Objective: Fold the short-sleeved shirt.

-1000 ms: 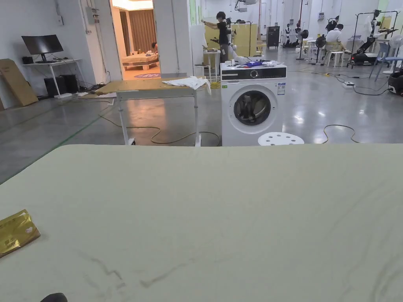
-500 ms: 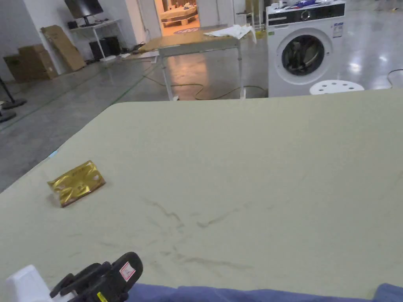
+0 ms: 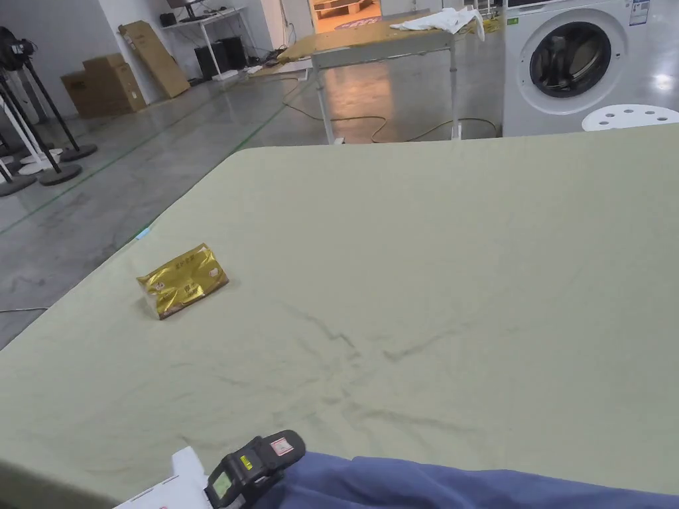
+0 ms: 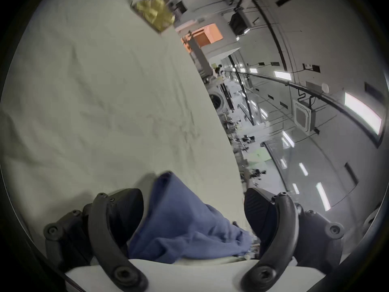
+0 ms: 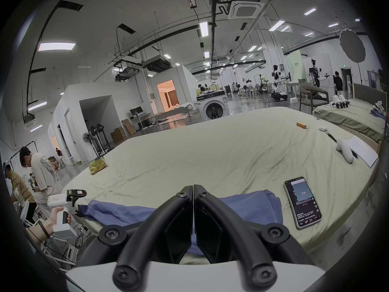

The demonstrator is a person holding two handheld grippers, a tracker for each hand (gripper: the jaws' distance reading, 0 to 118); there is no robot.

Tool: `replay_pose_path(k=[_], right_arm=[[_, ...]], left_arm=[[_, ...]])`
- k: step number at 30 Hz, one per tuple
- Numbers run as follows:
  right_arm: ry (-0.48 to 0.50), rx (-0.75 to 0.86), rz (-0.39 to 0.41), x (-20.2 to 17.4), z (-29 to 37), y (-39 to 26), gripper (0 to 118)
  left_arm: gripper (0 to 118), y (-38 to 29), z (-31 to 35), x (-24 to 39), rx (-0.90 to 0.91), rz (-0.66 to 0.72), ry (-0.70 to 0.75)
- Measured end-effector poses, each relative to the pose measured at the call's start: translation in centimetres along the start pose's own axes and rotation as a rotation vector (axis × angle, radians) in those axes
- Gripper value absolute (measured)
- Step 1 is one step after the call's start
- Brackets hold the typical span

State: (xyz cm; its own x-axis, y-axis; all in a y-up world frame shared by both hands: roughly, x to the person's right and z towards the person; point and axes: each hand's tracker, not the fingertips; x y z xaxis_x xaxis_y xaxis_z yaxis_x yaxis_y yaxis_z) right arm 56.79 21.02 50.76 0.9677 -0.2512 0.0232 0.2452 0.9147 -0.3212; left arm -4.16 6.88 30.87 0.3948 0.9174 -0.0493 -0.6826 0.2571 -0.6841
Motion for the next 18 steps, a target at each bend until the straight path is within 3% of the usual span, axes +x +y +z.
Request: replay_pose_path(k=[2, 3, 4, 12, 18], right_arm=[[0.006, -0.005, -0.004, -0.2, -0.1, 0.0, 0], [0.007, -0.007, -0.003, -0.4, -0.1, 0.0, 0], [0.006, -0.006, 0.0, -0.5, 0.0, 0.0, 0], [0.009, -0.023, -0.002, 0.2, 0.3, -0.2, 0], [0.011, -0.023, -0.017, 0.9, 0.4, -0.6, 0]], left_arm=[[66, -0.4, -1.0, 0.3, -0.008, -0.047, 0.029], [34, -0.6, -1.3, 0.5, -0.009, -0.068, 0.079], [10, -0.7, -1.5, 0.5, 0.002, -0.07, 0.128], [5, 0.9, 1.6, 2.4, 0.113, -0.048, 0.101], [6, 4.5, 6.7, 8.6, 0.266, -0.328, 0.252]])
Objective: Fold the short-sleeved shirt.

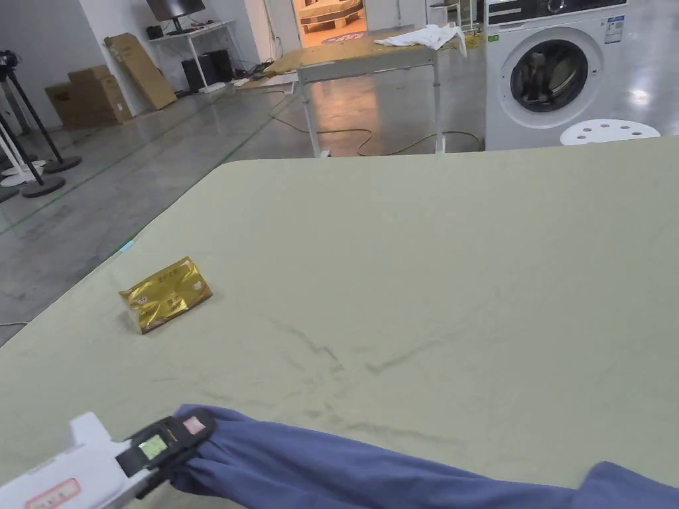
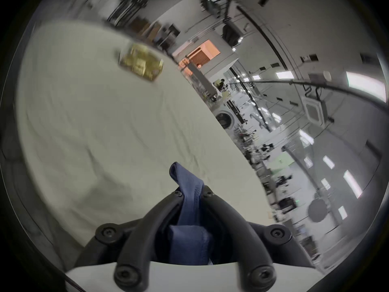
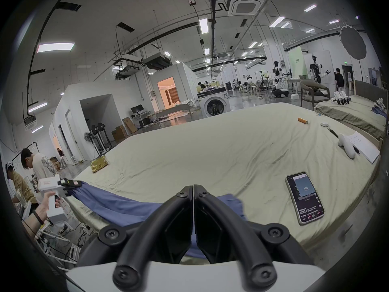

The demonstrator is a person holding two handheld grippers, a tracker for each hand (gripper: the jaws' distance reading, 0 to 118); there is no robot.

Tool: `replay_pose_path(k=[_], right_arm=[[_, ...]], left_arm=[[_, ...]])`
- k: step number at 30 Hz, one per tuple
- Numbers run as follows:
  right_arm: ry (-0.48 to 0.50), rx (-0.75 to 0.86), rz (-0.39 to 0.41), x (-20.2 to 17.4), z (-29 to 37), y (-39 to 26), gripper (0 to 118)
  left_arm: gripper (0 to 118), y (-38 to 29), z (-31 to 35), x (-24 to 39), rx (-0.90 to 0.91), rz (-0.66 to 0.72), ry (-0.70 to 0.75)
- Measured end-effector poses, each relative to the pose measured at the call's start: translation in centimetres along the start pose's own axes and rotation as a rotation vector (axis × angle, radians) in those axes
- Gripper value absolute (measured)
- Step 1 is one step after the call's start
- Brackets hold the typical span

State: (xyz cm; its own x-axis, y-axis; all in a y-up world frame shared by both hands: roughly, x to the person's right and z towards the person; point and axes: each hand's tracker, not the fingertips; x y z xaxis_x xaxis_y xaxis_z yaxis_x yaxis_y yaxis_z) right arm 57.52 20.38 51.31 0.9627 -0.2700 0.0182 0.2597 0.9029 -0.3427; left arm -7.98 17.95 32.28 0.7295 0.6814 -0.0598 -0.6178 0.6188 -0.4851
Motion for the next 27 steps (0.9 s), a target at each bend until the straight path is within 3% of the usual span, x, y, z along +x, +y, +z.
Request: replay_pose_path(k=[4, 9, 13, 18, 20, 22, 23, 25, 27], right_arm=[[0.007, 0.001, -0.029, 0.1, -0.1, -0.3, 0], [0.012, 0.014, -0.05, 0.1, 0.4, -0.5, 0], [0.008, 0.021, -0.05, 0.1, 1.5, -0.6, 0], [-0.039, 0.022, -0.052, 0.7, 2.4, -1.3, 0], [-0.048, 0.017, -0.062, 1.1, 2.5, -1.5, 0], [-0.051, 0.009, -0.077, 1.5, 2.4, -1.7, 0], [-0.053, 0.007, -0.082, 1.7, 2.3, -1.8, 0], [-0.055, 0.006, -0.092, 1.9, 2.3, -2.0, 0], [-0.055, 0.006, -0.098, 2.0, 2.3, -2.2, 0]], left_arm=[[6, -1.5, 0.8, 6.0, -0.015, -0.164, -0.029], [6, -11.2, -1.8, 14.6, -0.114, -0.303, -0.117], [6, -16.8, -6.4, 18.1, -0.236, -0.47, -0.093], [9, -20.8, -10.7, 19.5, -0.322, -0.467, -0.084], [25, -20.5, -11.1, 19.8, -0.343, -0.443, -0.112], [71, -19.6, -10.8, 20.0, -0.336, -0.415, -0.156], [81, -19.0, -10.4, 19.9, -0.319, -0.407, -0.18], [65, -17.8, -9.3, 19.5, -0.291, -0.407, -0.195], [22, -16.9, -8.6, 18.9, -0.272, -0.381, -0.205]])
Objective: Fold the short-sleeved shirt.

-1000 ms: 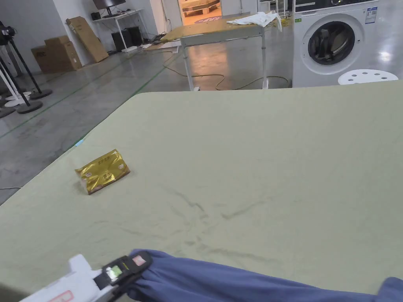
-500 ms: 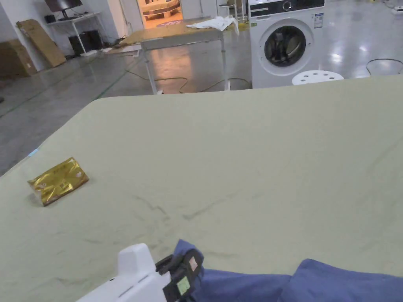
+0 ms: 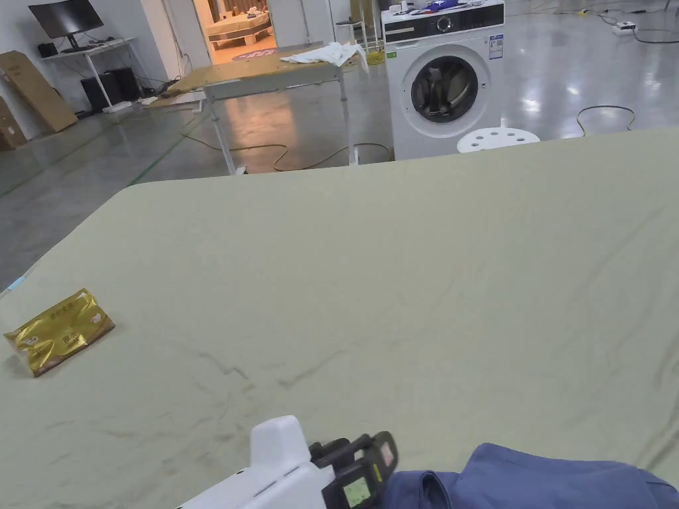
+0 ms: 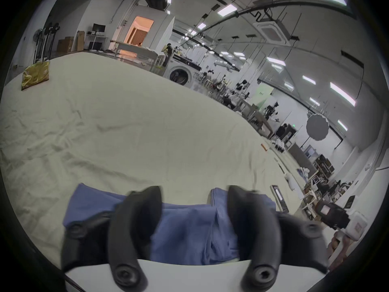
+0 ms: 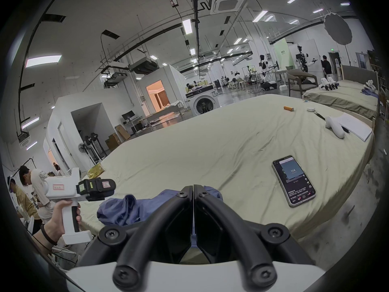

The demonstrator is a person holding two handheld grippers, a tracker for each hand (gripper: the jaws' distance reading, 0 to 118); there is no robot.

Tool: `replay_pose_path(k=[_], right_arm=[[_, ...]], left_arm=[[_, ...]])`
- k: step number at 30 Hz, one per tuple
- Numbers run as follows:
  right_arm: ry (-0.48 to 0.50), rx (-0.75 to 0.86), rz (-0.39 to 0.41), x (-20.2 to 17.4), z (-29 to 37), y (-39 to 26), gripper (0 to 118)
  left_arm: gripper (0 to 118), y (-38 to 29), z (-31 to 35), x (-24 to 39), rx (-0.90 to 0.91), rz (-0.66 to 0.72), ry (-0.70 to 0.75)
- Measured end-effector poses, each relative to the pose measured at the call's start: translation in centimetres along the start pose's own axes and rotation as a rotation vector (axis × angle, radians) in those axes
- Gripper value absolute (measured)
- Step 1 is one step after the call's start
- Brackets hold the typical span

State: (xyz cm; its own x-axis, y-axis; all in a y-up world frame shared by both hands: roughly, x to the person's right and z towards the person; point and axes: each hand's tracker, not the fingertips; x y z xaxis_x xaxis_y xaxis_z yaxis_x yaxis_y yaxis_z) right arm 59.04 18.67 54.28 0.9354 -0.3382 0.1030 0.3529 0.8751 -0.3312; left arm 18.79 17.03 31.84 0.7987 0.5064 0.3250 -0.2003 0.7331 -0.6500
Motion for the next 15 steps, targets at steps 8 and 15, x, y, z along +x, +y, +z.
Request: replay_pose_path(k=[8, 15], right_arm=[[0.001, -0.014, -0.019, 0.2, 0.1, -0.5, 0], [-0.018, -0.013, -0.01, 0.1, 0.3, -0.6, 0]], left_arm=[[1, -5.2, -4.8, -0.5, -0.21, 0.089, -0.058], [2, -5.8, -6.0, 0.8, -0.237, 0.046, -0.029]])
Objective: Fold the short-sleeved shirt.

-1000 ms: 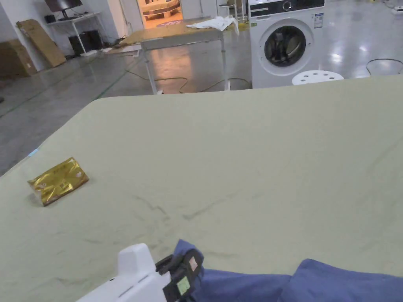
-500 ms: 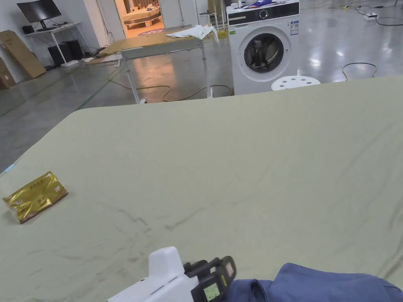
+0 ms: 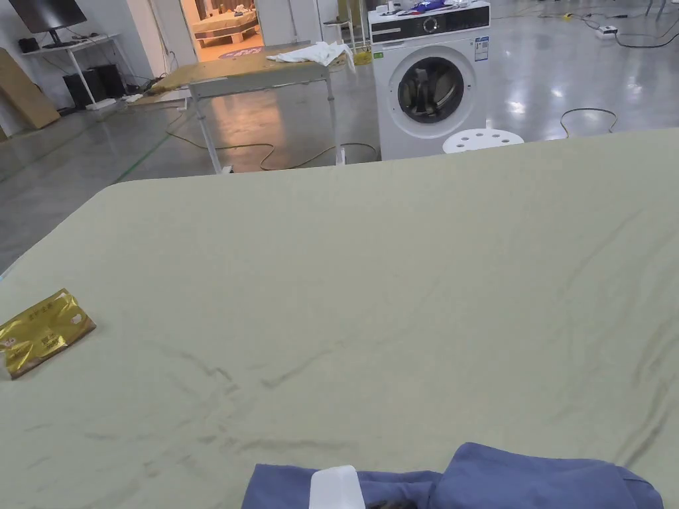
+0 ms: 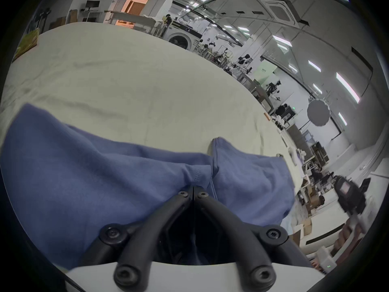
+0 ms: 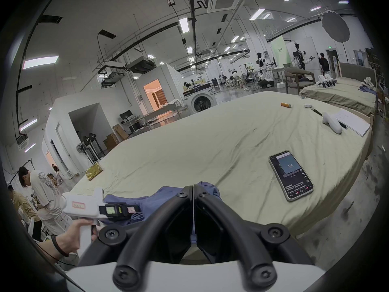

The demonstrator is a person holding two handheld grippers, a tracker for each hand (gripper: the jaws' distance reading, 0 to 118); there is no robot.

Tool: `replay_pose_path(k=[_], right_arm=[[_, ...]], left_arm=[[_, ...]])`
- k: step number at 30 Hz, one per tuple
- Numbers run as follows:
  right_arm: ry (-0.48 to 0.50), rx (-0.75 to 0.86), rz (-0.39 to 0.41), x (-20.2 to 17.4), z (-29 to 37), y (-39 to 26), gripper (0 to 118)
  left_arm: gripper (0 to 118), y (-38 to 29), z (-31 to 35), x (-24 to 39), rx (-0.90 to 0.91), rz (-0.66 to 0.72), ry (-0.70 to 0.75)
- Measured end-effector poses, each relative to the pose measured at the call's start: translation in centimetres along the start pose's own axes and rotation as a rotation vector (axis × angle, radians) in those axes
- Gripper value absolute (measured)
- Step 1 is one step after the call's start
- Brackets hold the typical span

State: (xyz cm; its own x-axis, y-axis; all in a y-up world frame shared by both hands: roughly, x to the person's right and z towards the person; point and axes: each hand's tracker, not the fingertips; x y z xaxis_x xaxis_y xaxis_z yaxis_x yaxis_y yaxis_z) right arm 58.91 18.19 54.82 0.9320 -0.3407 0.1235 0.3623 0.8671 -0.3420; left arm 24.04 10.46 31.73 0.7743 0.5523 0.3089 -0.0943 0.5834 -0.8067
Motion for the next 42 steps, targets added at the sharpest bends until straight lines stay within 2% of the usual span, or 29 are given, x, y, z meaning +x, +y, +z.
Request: replay_pose_path(k=[1, 2, 4, 5, 6, 9, 11, 15, 17, 18, 19, 20, 21, 24, 27, 30, 34, 35, 38, 42], right_arm=[[0.001, -0.001, -0.003, 0.0, 0.0, -0.1, 0], [0.003, -0.006, -0.007, 0.1, -0.1, -0.1, 0], [0.0, -0.011, -0.011, 0.2, -0.2, -0.2, 0], [-0.001, -0.013, -0.012, 0.3, -0.3, -0.3, 0], [0.001, -0.016, -0.014, 0.3, -0.4, -0.3, 0], [0.01, -0.026, -0.019, 0.4, -0.6, -0.6, 0], [0.015, -0.037, -0.017, 0.3, -0.7, -0.6, 0], [0.014, -0.041, -0.001, -0.2, -0.5, -0.5, 0], [0.019, -0.035, -0.001, -0.4, -0.3, -0.3, 0], [0.019, -0.031, 0.0, -0.5, -0.2, -0.2, 0], [0.018, -0.028, 0.004, -0.7, -0.2, -0.1, 0], [0.015, -0.025, 0.008, -0.7, -0.1, 0.0, 0], [0.01, -0.022, 0.013, -0.8, 0.0, 0.0, 0], [0.004, -0.016, 0.009, -0.7, 0.1, 0.2, 0], [0.008, -0.015, -0.014, -0.3, -0.1, 0.2, 0], [0.007, -0.003, -0.033, -0.2, -0.4, 0.1, 0], [0.016, -0.003, -0.029, -0.4, -0.9, 0.0, 0], [0.02, -0.006, -0.029, -0.4, -1.1, 0.0, 0], [0.029, -0.008, -0.029, -0.7, -1.1, 0.0, 0], [0.023, 0.001, -0.013, -1.2, -0.4, 0.1, 0]], left_arm=[[6, 0.5, 1.3, -0.2, 0.036, 0.008, -0.025], [16, 1.0, 2.6, -0.5, 0.076, 0.004, -0.017], [63, 2.5, 6.6, -2.0, 0.186, 0.016, -0.009], [79, 2.9, 7.9, -2.9, 0.225, 0.038, 0.002], [85, 3.4, 9.5, -4.3, 0.27, 0.078, 0.02], [85, 4.2, 12.5, -9.5, 0.338, 0.24, 0.094], [85, 4.1, 12.7, -12.8, 0.287, 0.387, 0.091], [83, 2.7, 10.4, -16.1, 0.182, 0.538, -0.091], [68, 1.8, 8.3, -16.5, 0.104, 0.603, -0.167], [52, 1.3, 7.6, -16.2, 0.108, 0.617, -0.176], [46, 1.0, 7.0, -15.5, 0.118, 0.6, -0.154], [46, 0.8, 6.8, -15.2, 0.126, 0.597, -0.129], [21, 0.7, 6.9, -15.1, 0.145, 0.6, -0.077], [13, 0.5, 8.5, -15.8, 0.212, 0.667, -0.144], [12, 1.8, 11.5, -14.8, 0.266, 0.563, -0.111], [12, 4.0, 16.0, -12.6, 0.337, 0.422, 0.016], [12, 6.7, 19.0, -6.5, 0.35, 0.082, 0.299], [12, 6.8, 18.7, -4.9, 0.341, 0.007, 0.324], [12, 6.2, 16.2, 0.8, 0.312, -0.15, 0.291], [13, 3.4, 9.6, 7.3, 0.193, -0.319, 0.188]])
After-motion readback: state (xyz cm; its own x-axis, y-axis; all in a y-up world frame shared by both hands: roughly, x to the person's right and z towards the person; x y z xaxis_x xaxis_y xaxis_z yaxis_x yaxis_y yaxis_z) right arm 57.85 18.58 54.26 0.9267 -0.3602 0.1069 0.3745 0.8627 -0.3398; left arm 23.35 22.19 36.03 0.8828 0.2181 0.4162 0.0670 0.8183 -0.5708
